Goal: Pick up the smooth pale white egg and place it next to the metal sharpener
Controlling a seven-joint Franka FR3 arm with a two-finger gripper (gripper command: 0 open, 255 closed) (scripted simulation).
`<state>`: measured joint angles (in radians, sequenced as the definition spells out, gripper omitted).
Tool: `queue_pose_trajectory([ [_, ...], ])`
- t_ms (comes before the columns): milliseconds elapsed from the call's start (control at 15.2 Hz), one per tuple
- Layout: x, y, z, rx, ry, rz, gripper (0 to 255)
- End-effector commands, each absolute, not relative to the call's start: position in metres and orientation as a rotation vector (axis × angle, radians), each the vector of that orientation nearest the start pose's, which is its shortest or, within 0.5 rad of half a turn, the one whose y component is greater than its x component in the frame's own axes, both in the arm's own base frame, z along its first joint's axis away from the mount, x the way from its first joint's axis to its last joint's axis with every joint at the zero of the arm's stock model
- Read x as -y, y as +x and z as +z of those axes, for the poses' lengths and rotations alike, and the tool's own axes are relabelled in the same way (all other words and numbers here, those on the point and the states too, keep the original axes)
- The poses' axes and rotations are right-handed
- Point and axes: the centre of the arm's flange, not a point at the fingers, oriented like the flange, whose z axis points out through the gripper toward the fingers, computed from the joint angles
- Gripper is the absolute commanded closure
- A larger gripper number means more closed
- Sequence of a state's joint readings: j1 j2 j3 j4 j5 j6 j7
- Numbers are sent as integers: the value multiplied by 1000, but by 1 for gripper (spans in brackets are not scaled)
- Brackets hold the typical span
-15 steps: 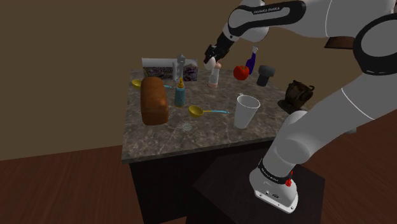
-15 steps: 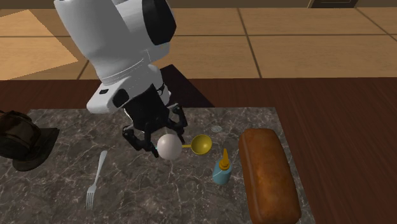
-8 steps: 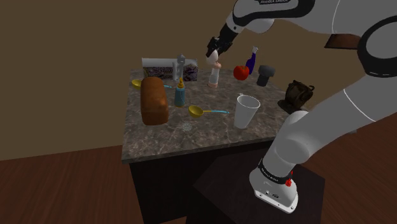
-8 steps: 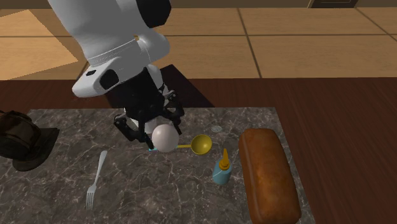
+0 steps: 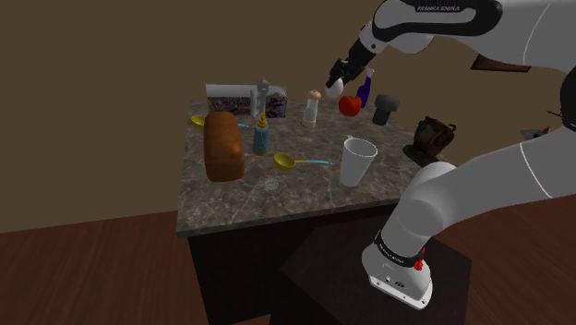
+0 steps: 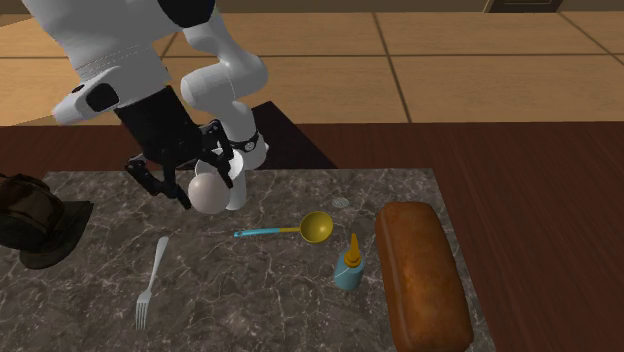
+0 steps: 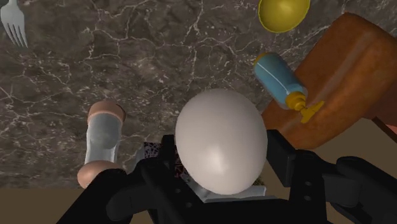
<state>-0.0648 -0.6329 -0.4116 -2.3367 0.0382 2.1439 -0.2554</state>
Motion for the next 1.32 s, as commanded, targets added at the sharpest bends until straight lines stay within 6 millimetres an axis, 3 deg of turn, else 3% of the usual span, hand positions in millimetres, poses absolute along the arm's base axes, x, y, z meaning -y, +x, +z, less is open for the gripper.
queue_pose_trajectory([
  [0,224,326,587,-307,-2918,-691,255],
  [1254,331,99,587,-307,-2918,-691,255],
])
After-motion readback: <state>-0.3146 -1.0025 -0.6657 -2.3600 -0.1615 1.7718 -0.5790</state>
